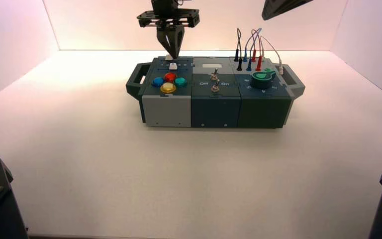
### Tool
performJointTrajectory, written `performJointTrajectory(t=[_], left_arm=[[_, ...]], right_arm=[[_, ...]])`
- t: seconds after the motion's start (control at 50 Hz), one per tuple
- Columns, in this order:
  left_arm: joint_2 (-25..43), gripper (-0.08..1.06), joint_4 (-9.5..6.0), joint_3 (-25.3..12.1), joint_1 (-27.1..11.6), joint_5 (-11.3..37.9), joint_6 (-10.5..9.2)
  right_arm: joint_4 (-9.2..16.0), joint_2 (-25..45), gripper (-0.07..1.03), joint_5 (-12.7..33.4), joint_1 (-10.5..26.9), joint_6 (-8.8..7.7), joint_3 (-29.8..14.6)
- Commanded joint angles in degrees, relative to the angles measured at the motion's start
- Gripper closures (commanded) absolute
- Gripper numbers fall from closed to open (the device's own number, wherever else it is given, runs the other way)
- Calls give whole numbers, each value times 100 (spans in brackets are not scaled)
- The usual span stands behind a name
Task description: Move the top slider to position 2.
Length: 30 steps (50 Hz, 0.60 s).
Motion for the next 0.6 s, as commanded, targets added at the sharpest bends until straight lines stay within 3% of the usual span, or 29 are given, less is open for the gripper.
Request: performJointTrajectory(t=[0.02, 0.28, 0.44, 0.6], left_arm=[[-255, 101, 18, -62, 53, -18, 18], [-272, 101, 18, -70, 53, 0, 18], [-396, 101, 18, -123, 53, 18, 141], [-650, 101, 18, -167, 53, 290, 185]], right_arm=[[9, -62, 99, -35, 26, 0, -105], [9, -62, 99, -35, 26, 0, -123], [9, -62, 99, -35, 26, 0, -132], [0, -53, 99, -26, 26, 0, -141]])
